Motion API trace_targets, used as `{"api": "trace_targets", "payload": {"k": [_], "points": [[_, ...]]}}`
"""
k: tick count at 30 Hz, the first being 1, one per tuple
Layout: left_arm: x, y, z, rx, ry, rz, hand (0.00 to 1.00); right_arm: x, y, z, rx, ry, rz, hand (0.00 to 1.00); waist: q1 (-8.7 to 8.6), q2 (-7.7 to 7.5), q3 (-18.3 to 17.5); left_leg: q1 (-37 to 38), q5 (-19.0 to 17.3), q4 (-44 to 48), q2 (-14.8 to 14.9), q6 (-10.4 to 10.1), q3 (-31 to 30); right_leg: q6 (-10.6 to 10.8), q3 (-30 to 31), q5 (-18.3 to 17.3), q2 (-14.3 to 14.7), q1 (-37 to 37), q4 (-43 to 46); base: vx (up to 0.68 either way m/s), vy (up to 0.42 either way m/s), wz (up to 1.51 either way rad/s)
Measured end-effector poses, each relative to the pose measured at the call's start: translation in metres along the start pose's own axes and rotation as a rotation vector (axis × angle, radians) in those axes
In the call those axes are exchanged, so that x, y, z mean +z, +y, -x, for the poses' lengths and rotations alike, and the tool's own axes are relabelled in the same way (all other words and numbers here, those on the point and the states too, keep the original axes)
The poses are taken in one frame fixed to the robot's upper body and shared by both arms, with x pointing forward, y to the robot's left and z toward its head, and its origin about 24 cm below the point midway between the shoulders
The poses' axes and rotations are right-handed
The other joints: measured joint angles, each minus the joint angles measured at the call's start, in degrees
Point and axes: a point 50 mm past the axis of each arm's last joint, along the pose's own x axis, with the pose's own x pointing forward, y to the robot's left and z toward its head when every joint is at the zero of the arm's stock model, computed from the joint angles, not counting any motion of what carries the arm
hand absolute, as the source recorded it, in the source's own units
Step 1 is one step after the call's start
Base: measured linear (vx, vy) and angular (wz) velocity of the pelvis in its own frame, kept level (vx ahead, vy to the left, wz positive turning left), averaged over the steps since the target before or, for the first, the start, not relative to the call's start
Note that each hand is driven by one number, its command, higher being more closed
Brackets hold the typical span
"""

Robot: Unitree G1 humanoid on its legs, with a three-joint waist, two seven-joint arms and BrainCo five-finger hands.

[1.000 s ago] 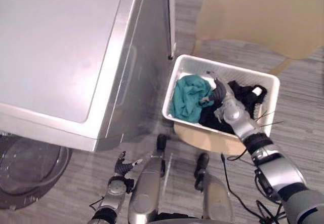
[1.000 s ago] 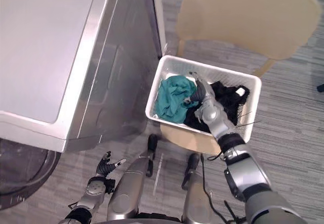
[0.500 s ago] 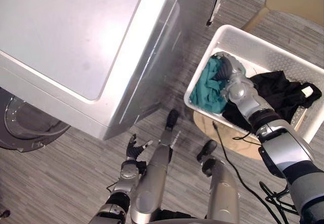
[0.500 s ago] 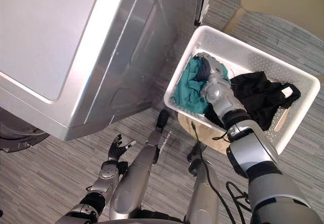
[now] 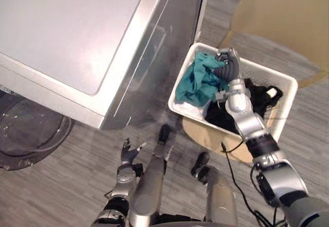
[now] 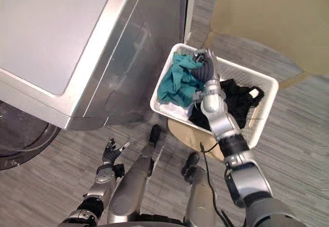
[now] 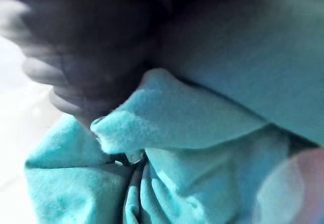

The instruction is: Pick up the laundry basket with both hands and put the clothes into the washing machine.

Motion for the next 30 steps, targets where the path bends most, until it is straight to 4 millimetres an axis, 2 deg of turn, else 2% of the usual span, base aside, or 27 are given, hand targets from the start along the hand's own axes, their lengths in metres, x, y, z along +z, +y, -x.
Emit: {"api": "trace_targets", "payload": {"k": [1,3,5,8,11,12,14,18,20,21,22,23,24,26,27,28,30], "points": [[-0.003,0.003,0.001,0.006,0.011,-0.004,0.0,-0.001,0.001,0.003,-0.001,0.003,-0.009,1.0,-0.14,-0.27,-0.1,0.4,0.0,-0.1,0.0,0.0,0.0,0.0,0.1,0.0,0.1,0.3,-0.1,-0.03,-0.025,-0.03],[-0.032,0.03,0.01,0.088,0.111,0.009,0.0,-0.005,0.01,0.035,0.009,0.034,-0.083,1.0,-0.76,-2.56,-2.7,3.3,-0.1,-1.7,0.6,-0.1,0.6,0.1,0.3,0.0,0.8,3.1,-2.2,0.01,-0.026,-0.11],[-0.044,0.044,0.014,0.12,0.153,-0.009,0.0,-0.004,0.012,0.05,0.009,0.04,-0.121,1.0,-0.88,-3.48,-4.7,4.5,-0.2,-2.5,0.7,-0.2,0.6,0.3,0.3,0.1,1.3,4.4,-3.4,0.05,-0.029,-0.04],[-0.063,0.064,0.024,0.161,0.221,-0.017,0.0,0.004,0.008,0.063,-0.029,0.013,-0.225,1.0,-1.11,-4.09,-7.3,7.9,0.0,-4.2,0.7,0.0,0.2,0.6,-0.3,0.3,1.5,8.4,-5.7,0.07,-0.038,0.1],[-0.079,0.083,0.036,0.229,0.266,0.004,0.0,0.013,0.005,0.064,-0.041,-0.025,-0.308,1.0,-1.21,-3.96,-10.6,10.4,-0.1,-5.1,0.5,0.0,-0.4,1.4,-0.8,0.9,1.8,11.8,-8.6,0.08,-0.027,0.08],[-0.078,0.09,0.039,0.257,0.248,0.017,0.0,0.019,0.001,0.063,-0.053,-0.058,-0.32,1.0,-1.1,-3.9,-11.7,11.4,-0.2,-5.4,0.4,-0.1,-0.6,1.5,-1.2,1.0,2.0,13.3,-9.6,0.07,-0.051,0.14],[-0.062,0.101,0.042,0.305,0.15,0.054,0.0,0.027,-0.008,0.061,-0.088,-0.103,-0.337,1.0,-0.56,-3.93,-12.7,12.5,-0.5,-5.4,0.2,-0.2,-0.9,1.5,-1.9,1.2,2.4,15.3,-11.0,0.05,-0.043,0.18],[-0.003,0.126,0.071,0.488,-0.191,0.189,0.0,0.041,-0.027,0.059,-0.159,-0.189,-0.352,1.0,-0.31,-3.45,-15.9,14.3,-1.5,-5.3,-0.5,0.1,-2.0,2.0,-3.5,1.6,2.7,18.9,-14.0,0.02,-0.023,0.18],[0.035,0.135,0.097,0.537,-0.399,0.236,0.0,0.048,-0.035,0.059,-0.186,-0.236,-0.388,1.0,-0.2,-2.25,-17.8,15.3,-1.8,-5.3,-0.5,0.4,-2.1,2.1,-3.9,2.8,3.3,21.0,-16.2,0.03,-0.037,0.05],[0.045,0.136,0.103,0.541,-0.451,0.242,0.0,0.049,-0.037,0.057,-0.188,-0.245,-0.397,1.0,-0.1,-1.85,-18.1,15.6,-1.9,-5.3,-0.6,0.6,-2.0,2.2,-3.9,3.1,3.4,21.5,-16.6,0.0,0.0,0.0],[0.066,0.136,0.111,0.533,-0.561,0.253,0.0,0.052,-0.04,0.053,-0.187,-0.262,-0.414,1.0,-0.11,-0.99,-18.7,15.8,-2.0,-5.2,-0.6,0.6,-2.0,2.3,-3.8,3.6,3.5,22.2,-17.4,0.0,0.0,0.0],[0.075,0.135,0.115,0.527,-0.608,0.258,0.0,0.054,-0.042,0.051,-0.184,-0.273,-0.419,1.0,-0.13,-0.64,-18.8,16.1,-2.0,-5.2,-0.7,0.6,-2.0,2.3,-3.8,3.7,3.5,22.7,-17.6,0.01,0.003,-0.04],[0.097,0.132,0.125,0.502,-0.732,0.266,0.0,0.061,-0.045,0.044,-0.168,-0.308,-0.441,1.0,-0.38,-0.04,-19.2,16.9,-2.0,-5.2,-0.7,0.7,-1.9,2.2,-3.5,4.1,3.5,23.6,-18.0,-0.02,0.001,-0.07],[0.118,0.122,0.132,0.438,-0.842,0.279,0.0,0.07,-0.046,0.037,-0.15,-0.351,-0.456,1.0,-0.53,0.14,-19.4,17.9,-2.0,-5.2,-0.6,0.8,-1.6,2.2,-3.0,4.1,3.5,24.3,-18.1,-0.05,-0.01,-0.12],[0.138,0.103,0.136,0.308,-0.942,0.281,0.0,0.082,-0.046,0.03,-0.11,-0.409,-0.467,1.0,-0.67,0.25,-19.5,18.7,-2.1,-5.2,-0.4,0.8,-1.2,2.1,-2.8,4.2,3.6,24.9,-18.2,-0.07,-0.016,-0.11],[0.145,0.094,0.137,0.248,-0.971,0.282,0.0,0.086,-0.046,0.028,-0.1,-0.428,-0.469,1.0,-0.69,0.27,-19.5,18.9,-2.1,-5.3,-0.4,0.8,-1.1,2.0,-2.6,4.2,3.6,24.8,-18.2,-0.11,-0.008,-0.13],[0.156,0.059,0.139,0.034,-1.011,0.284,0.0,0.098,-0.038,0.023,-0.041,-0.472,-0.505,1.0,-0.84,0.32,-19.8,19.2,-2.1,-5.4,-0.2,0.8,-0.2,2.0,-1.4,4.2,3.8,24.7,-18.3,-0.1,0.01,-0.19]]}}
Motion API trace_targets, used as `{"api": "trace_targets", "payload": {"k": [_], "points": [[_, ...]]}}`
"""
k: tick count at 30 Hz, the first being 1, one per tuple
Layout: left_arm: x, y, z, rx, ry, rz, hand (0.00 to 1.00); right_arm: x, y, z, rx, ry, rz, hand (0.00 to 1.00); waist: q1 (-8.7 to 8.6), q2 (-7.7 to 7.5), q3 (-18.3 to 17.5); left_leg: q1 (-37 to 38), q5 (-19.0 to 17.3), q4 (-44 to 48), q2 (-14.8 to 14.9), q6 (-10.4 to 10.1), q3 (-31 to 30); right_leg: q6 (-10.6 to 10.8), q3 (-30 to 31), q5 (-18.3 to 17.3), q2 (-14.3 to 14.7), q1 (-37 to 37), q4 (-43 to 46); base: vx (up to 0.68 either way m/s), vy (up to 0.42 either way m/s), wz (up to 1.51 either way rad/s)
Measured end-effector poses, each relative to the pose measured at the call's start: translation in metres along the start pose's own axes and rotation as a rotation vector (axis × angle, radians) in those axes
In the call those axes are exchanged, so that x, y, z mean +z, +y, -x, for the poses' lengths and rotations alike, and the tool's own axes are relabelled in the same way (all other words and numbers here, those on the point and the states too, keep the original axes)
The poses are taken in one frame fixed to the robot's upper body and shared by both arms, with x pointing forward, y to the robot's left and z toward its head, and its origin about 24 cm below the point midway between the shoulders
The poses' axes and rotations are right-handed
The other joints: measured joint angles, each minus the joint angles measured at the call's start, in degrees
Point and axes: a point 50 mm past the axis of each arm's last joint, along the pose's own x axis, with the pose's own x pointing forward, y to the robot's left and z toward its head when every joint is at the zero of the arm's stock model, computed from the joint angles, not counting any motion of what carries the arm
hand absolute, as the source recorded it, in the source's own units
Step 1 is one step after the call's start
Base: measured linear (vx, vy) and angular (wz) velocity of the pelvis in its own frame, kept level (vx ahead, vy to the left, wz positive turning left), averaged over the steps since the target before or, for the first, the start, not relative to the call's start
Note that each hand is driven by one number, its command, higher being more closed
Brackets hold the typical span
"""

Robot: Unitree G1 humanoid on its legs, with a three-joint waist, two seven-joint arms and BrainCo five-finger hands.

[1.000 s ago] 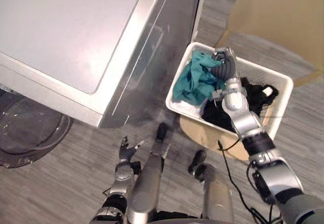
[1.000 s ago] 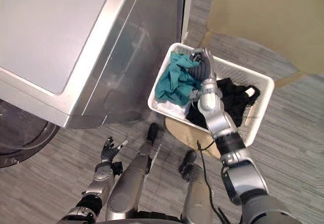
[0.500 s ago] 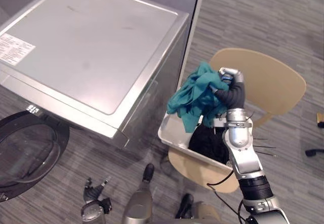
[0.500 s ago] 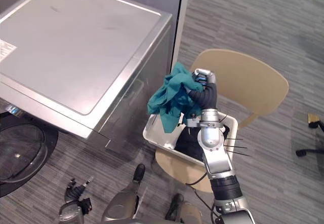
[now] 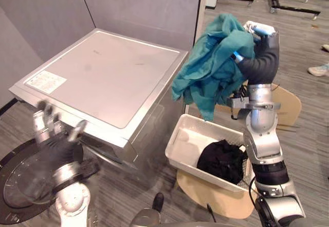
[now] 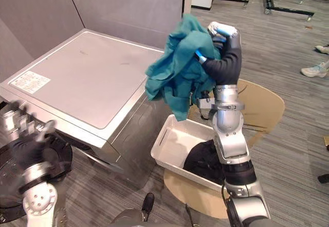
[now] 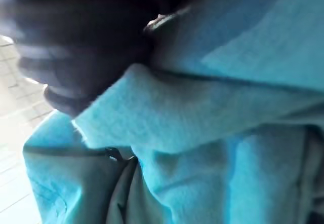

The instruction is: Pick up the laundry basket with both hands and put the clothes into the washing machine.

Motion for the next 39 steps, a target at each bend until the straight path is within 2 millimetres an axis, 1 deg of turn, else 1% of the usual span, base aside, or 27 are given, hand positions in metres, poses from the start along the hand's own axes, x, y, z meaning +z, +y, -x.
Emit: {"api": "trace_targets", "payload": {"k": [1,2,3,5,6,8,9,10,11,12,14,16,18,20,22,26,27,29,32,36,39], "points": [[-0.001,-0.01,0.001,-0.051,0.004,0.026,0.0,0.0,0.004,-0.001,0.015,-0.001,-0.018,1.0,-0.1,-0.02,0.0,0.1,0.0,0.0,0.1,0.0,0.3,0.0,0.2,0.0,0.1,0.0,0.0,-0.08,-0.007,-0.18],[-0.002,-0.029,0.002,-0.146,0.01,0.074,0.0,-0.001,0.009,-0.002,0.044,0.007,-0.051,1.0,-0.48,-0.05,-0.2,0.3,0.0,-0.1,0.2,0.0,0.8,-0.1,0.6,0.0,0.4,-0.2,0.0,-0.07,-0.016,-0.12],[-0.002,-0.038,0.003,-0.19,0.014,0.093,0.0,-0.002,0.012,-0.001,0.056,0.012,-0.065,1.0,-0.55,-0.07,-0.3,0.4,0.0,-0.2,0.3,0.0,1.1,-0.1,0.8,0.1,0.4,-0.2,-0.1,-0.07,-0.012,-0.18],[-0.007,-0.064,0.006,-0.332,0.024,0.125,0.0,-0.003,0.021,0.0,0.098,0.027,-0.123,1.0,-0.72,-0.06,-1.3,0.1,0.1,-0.4,0.8,0.0,2.1,-0.2,2.0,0.7,0.7,-1.0,-0.6,-0.04,-0.006,-0.25],[-0.009,-0.069,0.006,-0.355,0.027,0.128,0.0,-0.003,0.023,0.0,0.105,0.03,-0.138,1.0,-1.06,-0.08,-1.4,0.1,0.1,-0.4,0.8,0.0,2.3,-0.2,2.2,0.9,0.8,-1.0,-0.8,-0.02,-0.007,-0.23],[-0.013,-0.09,0.005,-0.449,0.031,0.148,0.0,-0.002,0.026,0.0,0.121,0.035,-0.186,1.0,-1.47,-0.16,-1.5,0.1,0.1,-0.6,1.0,0.0,3.1,-0.3,3.3,1.8,1.1,-1.2,-1.8,-0.02,0.001,-0.24],[-0.012,-0.096,0.006,-0.471,0.028,0.159,0.0,-0.002,0.028,-0.001,0.12,0.034,-0.201,1.0,-1.58,-0.15,-1.5,0.1,0.1,-0.6,1.1,0.0,3.3,-0.3,3.6,2.1,1.2,-1.2,-1.9,-0.01,0.001,-0.28],[-0.011,-0.106,0.004,-0.51,0.019,0.175,1.0,-0.001,0.032,-0.004,0.121,0.03,-0.231,1.0,-1.91,-0.16,-1.5,0.1,0.1,-0.6,1.2,0.0,4.0,-0.4,4.2,2.5,1.3,-1.5,-2.2,-0.01,0.003,-0.31],[-0.01,-0.117,0.002,-0.552,0.003,0.179,1.0,0.001,0.039,-0.006,0.122,0.027,-0.276,1.0,-2.34,-0.16,-1.5,0.0,0.1,-0.6,1.4,0.0,4.6,-0.5,4.9,3.0,1.5,-1.8,-2.6,-0.01,0.001,-0.29],[-0.01,-0.122,0.001,-0.57,-0.007,0.173,1.0,0.001,0.042,-0.006,0.124,0.027,-0.297,1.0,-2.69,-0.19,-1.6,-0.1,0.1,-0.6,1.5,0.0,4.6,-0.6,5.0,3.3,1.6,-1.9,-3.0,-0.02,-0.003,-0.22],[-0.011,-0.138,-0.007,-0.592,-0.033,0.14,1.0,0.001,0.056,-0.001,0.131,0.046,-0.37,1.0,-3.21,-0.24,-1.8,-0.3,0.1,-0.5,1.7,0.0,5.0,-0.6,5.7,3.7,1.8,-2.1,-3.4,-0.01,-0.006,-0.14],[-0.009,-0.145,-0.011,-0.571,-0.046,0.138,1.0,0.0,0.064,0.004,0.14,0.072,-0.428,1.0,-3.36,-0.22,-1.9,-0.3,0.1,-0.4,1.9,0.0,5.3,-0.8,6.2,4.1,1.9,-2.1,-3.8,-0.01,-0.008,-0.12],[-0.009,-0.145,-0.012,-0.539,-0.037,0.136,1.0,-0.007,0.068,0.017,0.137,0.13,-0.484,1.0,-4.16,-0.21,-2.0,-0.2,0.1,-0.5,1.9,0.0,5.3,-0.8,6.2,4.1,1.9,-2.2,-3.8,-0.01,-0.005,-0.03],[-0.012,-0.144,-0.013,-0.533,-0.025,0.125,1.0,-0.011,0.067,0.026,0.129,0.166,-0.502,1.0,-4.2,-0.19,-2.3,-0.2,0.1,-0.6,1.9,0.0,5.4,-0.8,6.3,4.1,1.9,-2.3,-3.8,-0.03,-0.006,-0.02],[-0.018,-0.141,-0.013,-0.532,-0.007,0.1,1.0,-0.019,0.065,0.04,0.108,0.229,-0.535,1.0,-4.23,-0.23,-2.7,-0.2,0.1,-0.6,2.0,0.0,6.0,-0.8,7.0,4.1,1.9,-2.8,-3.7,-0.03,-0.003,-0.13],[-0.019,-0.139,-0.013,-0.533,-0.003,0.095,1.0,-0.026,0.064,0.05,0.107,0.277,-0.554,1.0,-4.55,-0.24,-2.7,-0.3,0.1,-0.7,2.1,0.0,7.0,-0.8,8.0,4.6,2.0,-3.3,-3.9,-0.04,0.003,-0.17],[-0.021,-0.137,-0.014,-0.524,0.005,0.094,1.0,-0.029,0.064,0.054,0.102,0.303,-0.555,0.0,-4.49,-0.27,-2.7,-0.3,0.1,-0.7,2.2,0.0,7.5,-0.8,8.3,4.8,2.0,-3.6,-3.9,-0.04,0.004,-0.14],[-0.022,-0.134,-0.015,-0.509,0.013,0.094,1.0,-0.031,0.063,0.058,0.099,0.322,-0.554,0.0,-4.51,-0.33,-2.7,-0.4,0.1,-0.7,2.2,0.0,7.6,-0.7,8.5,4.9,1.9,-3.7,-4.0,-0.02,0.002,-0.08],[-0.028,-0.123,-0.016,-0.463,0.039,0.073,1.0,-0.039,0.062,0.072,0.097,0.389,-0.545,0.0,-4.49,-0.92,-3.1,-0.6,0.1,-0.7,2.1,0.0,7.6,-0.7,8.9,4.9,1.9,-4.0,-4.1,0.0,0.0,0.0],[-0.032,-0.112,-0.017,-0.421,0.059,0.052,1.0,-0.041,0.061,0.076,0.111,0.401,-0.497,0.0,-4.47,-1.27,-3.3,-0.6,0.1,-0.7,2.1,0.0,7.7,-0.6,9.0,5.1,1.9,-3.9,-4.4,0.0,0.0,0.0],[-0.036,-0.102,-0.017,-0.381,0.076,0.033,1.0,-0.043,0.051,0.078,0.085,0.397,-0.418,0.0,-4.45,-1.7,-3.6,-0.7,0.1,-0.7,2.1,0.0,8.0,-0.5,9.2,5.3,1.9,-4.0,-4.7,0.0,-0.005,-0.04]]}}
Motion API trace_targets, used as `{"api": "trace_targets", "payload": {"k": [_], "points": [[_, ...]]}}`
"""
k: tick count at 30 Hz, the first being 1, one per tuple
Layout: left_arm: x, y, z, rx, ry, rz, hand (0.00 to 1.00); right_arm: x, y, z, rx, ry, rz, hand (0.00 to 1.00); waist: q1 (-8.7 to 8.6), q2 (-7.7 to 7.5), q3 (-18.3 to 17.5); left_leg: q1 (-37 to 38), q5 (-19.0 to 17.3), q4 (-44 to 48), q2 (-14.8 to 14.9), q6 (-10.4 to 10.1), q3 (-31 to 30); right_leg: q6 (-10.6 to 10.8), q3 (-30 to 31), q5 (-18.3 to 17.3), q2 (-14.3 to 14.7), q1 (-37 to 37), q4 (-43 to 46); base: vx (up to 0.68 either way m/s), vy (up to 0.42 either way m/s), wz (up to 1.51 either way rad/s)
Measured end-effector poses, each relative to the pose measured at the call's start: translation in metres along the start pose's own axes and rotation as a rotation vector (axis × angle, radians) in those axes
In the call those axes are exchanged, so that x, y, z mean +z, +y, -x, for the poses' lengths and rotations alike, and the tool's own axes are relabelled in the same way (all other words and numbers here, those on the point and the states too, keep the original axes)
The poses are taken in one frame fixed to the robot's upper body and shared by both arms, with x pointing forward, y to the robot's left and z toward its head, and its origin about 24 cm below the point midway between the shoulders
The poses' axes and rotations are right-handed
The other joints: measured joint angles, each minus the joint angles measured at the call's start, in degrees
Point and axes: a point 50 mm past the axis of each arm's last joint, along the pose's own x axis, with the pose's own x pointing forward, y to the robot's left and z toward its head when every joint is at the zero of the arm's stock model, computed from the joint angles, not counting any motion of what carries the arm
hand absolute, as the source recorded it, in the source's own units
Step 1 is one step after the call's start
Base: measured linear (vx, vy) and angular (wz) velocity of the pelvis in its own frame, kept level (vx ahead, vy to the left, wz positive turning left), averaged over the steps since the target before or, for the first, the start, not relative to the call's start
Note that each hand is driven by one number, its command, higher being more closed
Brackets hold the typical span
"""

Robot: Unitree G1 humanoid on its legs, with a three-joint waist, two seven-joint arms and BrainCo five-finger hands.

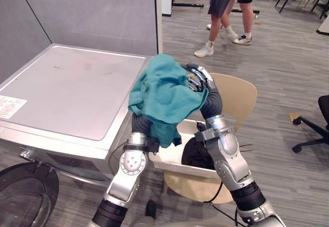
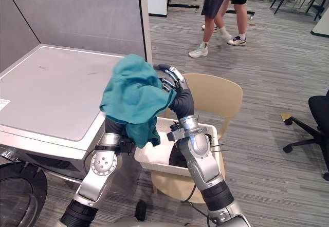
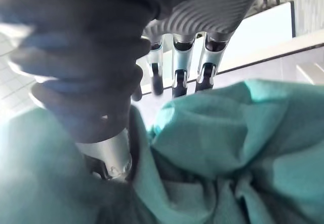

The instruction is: Pick up the laundry basket with both hands and put the clothes into the washing machine.

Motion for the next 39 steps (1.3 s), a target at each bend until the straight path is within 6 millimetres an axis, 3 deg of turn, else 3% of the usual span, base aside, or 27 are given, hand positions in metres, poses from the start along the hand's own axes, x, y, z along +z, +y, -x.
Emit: {"api": "trace_targets", "payload": {"k": [5,6,10,14,17,20,22,25,27,29,31,33,34,36,37,38,39], "points": [[-0.004,0.021,0.013,0.092,0.037,-0.022,1.0,0.017,-0.035,0.012,-0.165,-0.054,0.207,0.0,-0.06,-0.35,-0.2,-0.1,-0.1,0.0,0.0,0.1,1.4,0.0,0.9,0.6,0.0,-0.3,-0.7,-0.02,0.002,-0.11],[0.0,0.028,0.019,0.119,0.032,-0.026,1.0,0.021,-0.048,0.023,-0.228,-0.052,0.262,0.0,-0.08,-0.59,-0.4,-0.2,-0.2,0.0,0.1,0.2,2.1,0.0,1.5,0.9,0.0,-0.5,-1.1,-0.01,0.0,-0.17],[0.007,0.035,0.026,0.159,0.011,-0.014,1.0,0.019,-0.067,0.048,-0.322,0.011,0.369,0.0,-0.43,-0.83,-0.5,-0.8,-0.2,0.0,0.1,0.2,2.8,0.1,2.3,1.2,-0.1,-1.6,-1.1,-0.01,-0.001,-0.16],[0.009,0.044,0.038,0.204,0.026,-0.003,1.0,0.006,-0.084,0.091,-0.435,0.168,0.44,0.0,-1.49,-1.03,-0.5,-1.0,-0.3,0.0,0.2,0.3,3.4,0.2,3.3,1.4,-0.1,-2.2,-1.1,0.0,0.0,-0.08],[0.009,0.049,0.049,0.239,0.053,-0.001,1.0,-0.022,-0.102,0.142,-0.562,0.42,0.475,0.0,-1.54,-1.26,-0.4,-1.7,-0.3,0.0,0.4,0.3,4.4,0.4,3.9,1.7,0.0,-3.5,-1.0,-0.01,-0.004,-0.17],[0.007,0.055,0.059,0.266,0.081,-0.011,1.0,-0.041,-0.108,0.181,-0.654,0.603,0.453,0.0,-1.54,-1.77,0.1,-2.7,-0.5,0.0,0.7,0.1,5.8,0.3,5.3,2.4,0.2,-5.3,-1.0,-0.02,0.002,-0.24],[0.007,0.059,0.061,0.276,0.087,-0.022,1.0,-0.049,-0.107,0.189,-0.671,0.652,0.435,0.0,-1.57,-2.33,1.2,-3.6,-0.5,0.4,0.9,0.1,6.6,0.2,6.2,2.9,0.4,-7.0,-0.2,-0.03,0.006,-0.27],[0.01,0.06,0.057,0.274,0.065,-0.024,1.0,-0.054,-0.102,0.185,-0.672,0.65,0.418,0.0,-1.66,-3.49,4.5,-6.3,-0.5,1.9,1.0,0.2,6.6,0.7,7.1,1.8,-0.2,-11.3,5.9,-0.06,0.013,0.0],[0.014,0.053,0.047,0.248,0.024,0.002,1.0,-0.057,-0.1,0.187,-0.679,0.662,0.419,0.0,-1.67,-2.96,6.6,-10.1,-1.0,4.5,1.0,1.9,2.7,1.8,8.4,-0.9,-0.8,-12.7,11.1,-0.08,0.033,0.87],[0.019,0.041,0.037,0.185,-0.017,0.033,1.0,-0.06,-0.095,0.184,-0.661,0.662,0.409,0.0,-1.47,-2.71,7.0,-11.6,-0.6,6.1,0.1,2.4,-1.6,0.8,10.3,-7.5,-1.4,-13.9,28.1,0.04,-0.03,1.31],[0.021,0.04,0.037,0.189,-0.03,0.058,1.0,-0.063,-0.086,0.169,-0.604,0.63,0.39,0.0,-0.61,-2.88,6.9,-14.3,-0.6,9.7,-0.6,2.5,-5.3,1.3,13.0,-8.6,-1.3,-12.1,37.1,0.03,-0.184,1.11],[0.022,0.039,0.037,0.19,-0.041,0.073,1.0,-0.065,-0.079,0.145,-0.535,0.568,0.379,0.0,2.0,-3.25,6.6,-18.5,-0.5,14.0,-1.2,2.2,-7.3,1.4,16.9,-8.7,-1.2,-7.8,35.1,-0.16,-0.334,0.76],[0.023,0.038,0.037,0.195,-0.041,0.078,1.0,-0.064,-0.077,0.128,-0.498,0.527,0.381,0.0,3.43,-3.18,6.7,-20.7,0.3,15.4,-1.3,1.0,-8.5,1.9,17.4,-13.7,-0.2,-5.3,29.1,-0.22,-0.32,0.44],[0.021,0.034,0.04,0.191,-0.025,0.092,1.0,-0.062,-0.076,0.114,-0.479,0.483,0.388,0.0,4.88,-2.95,6.5,-22.2,2.2,15.0,-0.8,-0.9,-9.8,0.7,15.5,-18.7,0.7,-2.7,22.8,-0.24,-0.28,0.35],[0.019,0.028,0.044,0.179,-0.002,0.113,1.0,-0.059,-0.08,0.109,-0.472,0.46,0.409,0.0,4.52,-1.29,6.1,-23.3,4.9,12.5,0.3,0.2,-12.0,-1.5,13.9,-20.6,3.3,-2.1,19.7,-0.45,-0.379,0.7],[0.018,0.022,0.045,0.172,0.004,0.139,1.0,-0.057,-0.088,0.11,-0.47,0.458,0.45,0.0,4.43,1.1,6.4,-23.2,6.2,7.8,2.4,6.6,-12.9,-2.6,12.6,-20.4,6.8,-2.2,17.6,-0.39,-0.306,0.87],[0.017,0.02,0.045,0.164,0.011,0.145,1.0,-0.058,-0.092,0.11,-0.471,0.469,0.463,0.0,3.97,1.46,6.5,-23.2,1.7,5.7,3.2,13.0,-10.6,-3.6,10.8,-19.5,7.6,-1.8,15.7,-0.42,-0.297,1.54]]}}
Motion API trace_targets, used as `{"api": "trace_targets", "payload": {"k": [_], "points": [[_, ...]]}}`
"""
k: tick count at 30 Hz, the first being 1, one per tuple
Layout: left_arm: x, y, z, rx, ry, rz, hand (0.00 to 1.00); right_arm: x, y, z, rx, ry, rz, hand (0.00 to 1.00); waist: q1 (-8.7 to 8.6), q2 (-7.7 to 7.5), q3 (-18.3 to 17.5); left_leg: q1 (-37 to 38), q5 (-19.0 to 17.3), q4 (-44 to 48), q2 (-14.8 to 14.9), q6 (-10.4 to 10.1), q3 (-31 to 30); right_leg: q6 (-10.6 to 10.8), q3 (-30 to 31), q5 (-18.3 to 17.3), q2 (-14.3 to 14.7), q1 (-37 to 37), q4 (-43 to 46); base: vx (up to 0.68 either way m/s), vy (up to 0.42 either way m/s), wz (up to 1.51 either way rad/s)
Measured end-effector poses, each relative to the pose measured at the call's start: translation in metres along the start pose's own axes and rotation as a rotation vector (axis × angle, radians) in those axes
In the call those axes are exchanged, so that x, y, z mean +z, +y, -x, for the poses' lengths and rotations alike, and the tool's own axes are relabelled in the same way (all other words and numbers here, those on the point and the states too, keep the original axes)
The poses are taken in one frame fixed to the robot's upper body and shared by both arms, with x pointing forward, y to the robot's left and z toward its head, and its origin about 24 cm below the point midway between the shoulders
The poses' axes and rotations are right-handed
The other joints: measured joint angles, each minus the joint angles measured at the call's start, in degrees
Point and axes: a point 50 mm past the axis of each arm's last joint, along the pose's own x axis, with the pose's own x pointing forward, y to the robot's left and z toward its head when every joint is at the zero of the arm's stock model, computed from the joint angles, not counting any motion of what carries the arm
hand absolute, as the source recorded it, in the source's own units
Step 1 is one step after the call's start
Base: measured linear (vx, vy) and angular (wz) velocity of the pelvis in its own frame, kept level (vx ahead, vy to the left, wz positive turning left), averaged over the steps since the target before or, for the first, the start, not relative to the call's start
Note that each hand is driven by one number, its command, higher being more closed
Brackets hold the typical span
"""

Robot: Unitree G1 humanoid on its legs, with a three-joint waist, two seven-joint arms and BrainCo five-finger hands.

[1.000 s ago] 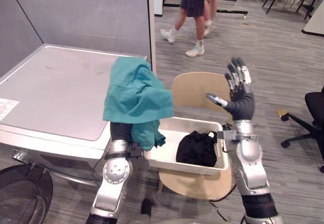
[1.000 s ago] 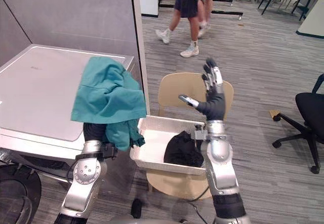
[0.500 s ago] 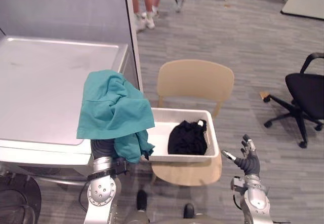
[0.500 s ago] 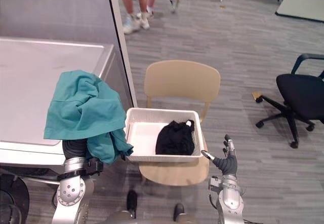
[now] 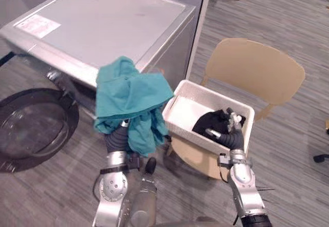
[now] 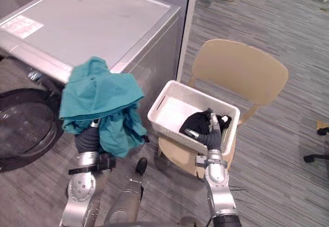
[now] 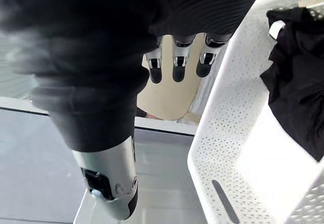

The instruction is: Pick up the laundry basket with both hands and put the clothes into the washing machine.

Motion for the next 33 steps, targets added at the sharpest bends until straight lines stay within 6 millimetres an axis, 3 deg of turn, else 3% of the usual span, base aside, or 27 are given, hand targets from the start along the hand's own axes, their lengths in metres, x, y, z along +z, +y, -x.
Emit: {"api": "trace_targets", "payload": {"k": [1,2,5,6,7,8,9,11,14,16,22,24,26,28,29,31,33], "points": [[-0.003,-0.004,-0.002,-0.027,0.01,0.003,1.0,-0.009,-0.009,0.004,-0.026,0.04,0.021,0.0,-1.93,-0.56,0.5,-1.4,-10.7,0.5,-0.5,1.9,4.8,-1.6,-4.9,3.3,-0.8,0.9,-4.2,-0.32,-0.214,1.71],[-0.002,-0.004,-0.003,-0.032,0.003,0.008,1.0,-0.015,-0.014,0.003,-0.044,0.066,0.029,0.0,-2.5,-1.93,1.2,-2.4,-8.8,9.5,-1.6,-2.9,8.8,-3.0,-7.5,4.8,-2.3,0.0,-4.8,-0.39,-0.257,1.6],[-0.002,-0.004,-0.003,-0.045,0.0,0.029,1.0,-0.016,-0.02,0.003,-0.067,0.069,0.031,0.0,-2.78,-2.25,0.8,0.5,-10.3,23.2,-2.2,-5.9,14.4,-4.5,-10.8,8.5,-3.5,-1.1,-7.1,-0.26,-0.161,0.77],[-0.002,-0.006,-0.004,-0.056,-0.004,0.044,1.0,-0.016,-0.02,0.004,-0.069,0.069,0.03,0.0,-3.26,-0.96,-0.1,4.1,-14.3,27.0,-1.5,-8.6,17.2,-5.1,-12.6,10.0,-3.5,-1.6,-8.3,-0.27,-0.109,0.84],[-0.005,-0.009,-0.004,-0.076,0.001,0.058,1.0,-0.018,-0.021,0.006,-0.072,0.08,0.03,0.0,-4.48,-0.88,-0.3,8.7,-17.5,28.1,-0.3,-8.9,20.1,-5.3,-15.3,10.8,-3.5,-1.7,-9.1,-0.26,-0.097,1.01],[-0.008,-0.012,-0.004,-0.09,0.011,0.064,1.0,-0.02,-0.02,0.008,-0.074,0.089,0.023,0.0,-5.27,-0.37,-0.8,11.1,-18.1,27.5,0.2,-9.3,21.0,-5.4,-16.6,11.0,-3.5,-1.8,-9.2,-0.25,-0.065,1.46],[-0.017,-0.022,0.0,-0.139,0.057,0.084,1.0,-0.025,-0.023,0.014,-0.096,0.114,0.018,0.0,-6.31,0.34,-2.7,18.7,-17.8,17.4,1.2,-11.3,23.2,-4.9,-20.1,11.8,-3.1,-3.0,-10.0,-0.21,-0.011,1.18],[-0.021,-0.031,0.004,-0.17,0.083,0.112,1.0,-0.026,-0.023,0.015,-0.107,0.119,0.007,0.0,-6.45,1.65,-3.8,23.7,-15.6,6.1,1.5,-14.6,22.7,-4.2,-22.2,12.7,-1.9,-3.7,-10.9,-0.16,0.027,0.85],[-0.027,-0.034,0.008,-0.203,0.118,0.11,1.0,-0.028,-0.02,0.018,-0.121,0.134,-0.016,0.0,-6.01,1.37,-4.4,26.0,-14.1,-0.6,1.9,-16.8,22.6,-3.6,-24.8,13.8,-1.2,-4.3,-10.8,-0.14,0.068,0.47],[-0.032,-0.025,0.014,-0.196,0.15,0.075,1.0,-0.03,-0.013,0.021,-0.113,0.148,-0.038,0.0,-5.32,0.35,-5.5,25.5,-14.4,0.8,1.4,-16.1,22.6,-2.9,-24.7,14.9,-2.1,-4.0,-11.1,-0.12,0.075,0.03],[-0.036,-0.022,0.016,-0.2,0.172,0.064,1.0,-0.031,0.002,0.025,-0.039,0.159,-0.046,0.0,-5.36,0.3,-5.7,24.2,-14.3,2.0,-0.3,-13.7,22.7,-1.8,-24.3,17.4,-3.5,-4.2,-12.7,-0.1,0.093,0.0],[-0.038,-0.023,0.017,-0.214,0.181,0.065,1.0,-0.031,0.005,0.026,-0.026,0.159,-0.048,0.0,-5.41,0.59,-5.5,21.9,-16.3,6.2,-0.1,-12.9,22.5,-1.0,-24.8,16.7,-4.0,-4.5,-12.0,-0.06,0.057,0.12],[-0.038,-0.025,0.017,-0.22,0.181,0.066,1.0,-0.031,0.007,0.026,-0.017,0.157,-0.05,0.0,-5.04,0.68,-4.6,16.2,-19.6,16.6,0.6,-13.7,22.6,-1.3,-24.9,14.5,-4.8,-5.7,-9.5,-0.05,0.076,0.16],[-0.039,-0.027,0.013,-0.227,0.18,0.065,1.0,-0.031,0.006,0.026,-0.012,0.156,-0.043,0.0,-5.2,-0.74,-3.2,9.6,-20.3,29.5,2.0,-13.6,23.8,-1.4,-25.5,13.9,-6.5,-5.1,-8.6,-0.05,0.065,0.27],[-0.04,-0.027,0.013,-0.228,0.181,0.066,1.0,-0.03,0.006,0.026,-0.007,0.154,-0.04,0.0,-4.85,-0.85,-3.2,8.4,-20.6,31.3,2.8,-13.2,24.5,-1.3,-25.7,13.8,-6.8,-5.0,-8.3,0.03,0.077,0.16],[-0.039,-0.028,0.013,-0.233,0.179,0.068,1.0,-0.029,0.006,0.025,0.002,0.147,-0.028,0.0,-5.21,-1.9,-2.5,4.3,-21.7,31.2,3.4,-11.3,25.0,0.0,-27.1,12.9,-8.9,-3.5,-7.8,0.12,0.174,0.31],[-0.039,-0.028,0.012,-0.233,0.177,0.067,1.0,-0.028,0.004,0.023,-0.006,0.139,-0.02,0.0,-5.26,-3.02,-2.1,2.2,-21.4,25.8,2.3,-11.8,23.8,2.0,-27.7,11.8,-11.8,-2.7,-6.8,0.21,0.246,0.31]]}}
